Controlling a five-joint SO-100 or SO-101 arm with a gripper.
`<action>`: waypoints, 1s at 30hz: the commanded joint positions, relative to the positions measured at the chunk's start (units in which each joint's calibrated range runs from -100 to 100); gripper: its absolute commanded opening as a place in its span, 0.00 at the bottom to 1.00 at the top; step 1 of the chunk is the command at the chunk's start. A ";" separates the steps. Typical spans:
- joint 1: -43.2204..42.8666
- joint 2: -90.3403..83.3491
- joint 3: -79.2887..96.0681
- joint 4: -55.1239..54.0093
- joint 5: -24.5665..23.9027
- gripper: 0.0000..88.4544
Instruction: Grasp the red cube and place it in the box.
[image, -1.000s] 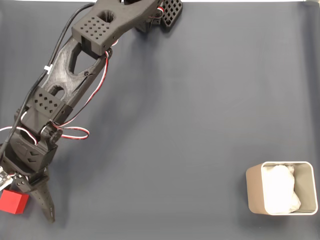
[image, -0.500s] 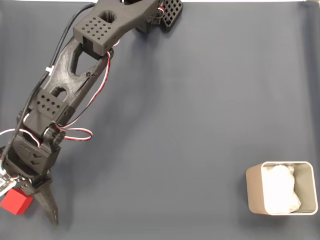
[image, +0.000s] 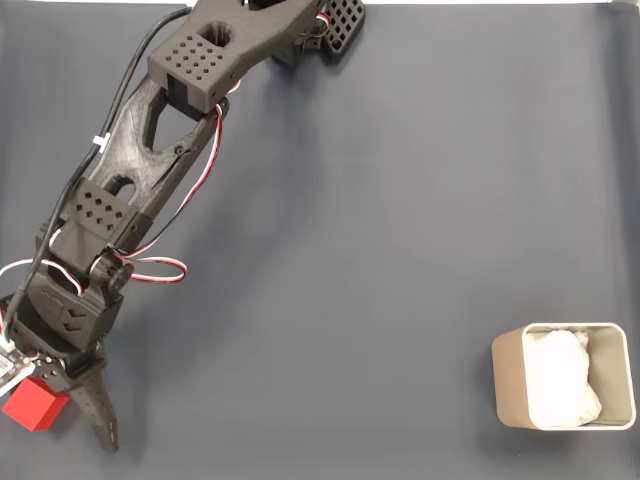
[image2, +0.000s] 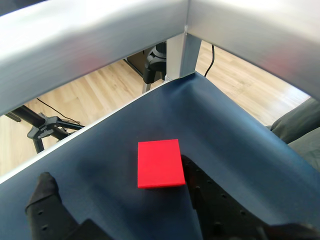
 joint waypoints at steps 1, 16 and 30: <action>-0.69 -6.34 -0.25 -0.79 0.49 0.55; -0.33 -7.38 2.21 -0.71 1.95 0.21; -1.33 -16.22 11.88 -0.05 2.20 0.03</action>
